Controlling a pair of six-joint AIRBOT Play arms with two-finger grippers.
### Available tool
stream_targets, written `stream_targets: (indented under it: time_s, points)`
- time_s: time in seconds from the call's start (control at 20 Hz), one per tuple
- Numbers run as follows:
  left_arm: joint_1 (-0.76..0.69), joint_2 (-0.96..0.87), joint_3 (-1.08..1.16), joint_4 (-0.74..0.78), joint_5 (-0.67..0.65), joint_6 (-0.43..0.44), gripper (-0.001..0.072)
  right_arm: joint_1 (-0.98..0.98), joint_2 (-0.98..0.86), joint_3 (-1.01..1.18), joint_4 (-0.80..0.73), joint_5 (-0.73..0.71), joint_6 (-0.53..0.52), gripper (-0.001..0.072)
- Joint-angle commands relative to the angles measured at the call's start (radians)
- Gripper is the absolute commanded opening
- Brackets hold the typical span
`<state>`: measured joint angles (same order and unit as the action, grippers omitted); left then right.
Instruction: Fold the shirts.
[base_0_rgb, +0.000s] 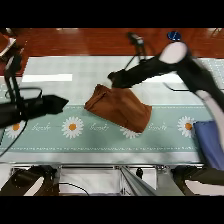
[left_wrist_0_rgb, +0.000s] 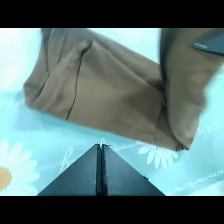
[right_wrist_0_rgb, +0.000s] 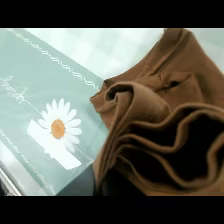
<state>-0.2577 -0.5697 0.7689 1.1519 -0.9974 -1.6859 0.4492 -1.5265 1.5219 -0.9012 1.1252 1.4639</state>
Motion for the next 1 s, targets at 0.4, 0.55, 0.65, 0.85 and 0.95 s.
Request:
stream_targets:
  time_s: [0.4, 0.55, 0.65, 0.85, 0.95]
  points:
    - [0.01, 0.06, -0.172, 0.004, 0.192, -0.068, 0.0027, -0.136, -0.073, 0.142, -0.103, 0.332, -0.007, 0.0632]
    - [0.01, 0.049, -0.172, 0.004, 0.212, -0.082, 0.0027, -0.327, 0.188, 0.02, -0.233, 0.309, -0.005, 0.0632]
    - [0.01, 0.043, -0.172, 0.005, 0.212, -0.081, 0.0027, -0.468, 0.411, -0.235, -0.27, 0.17, 0.023, 0.0631]
    - [0.01, 0.022, -0.172, 0.004, 0.213, -0.082, 0.0027, -0.656, 0.773, -0.855, -0.239, -0.164, 0.204, 0.0603]
    - [0.01, 0.005, -0.172, 0.003, 0.213, -0.082, 0.0027, -0.664, 0.817, -1.048, -0.082, -0.254, 0.19, 0.0445]
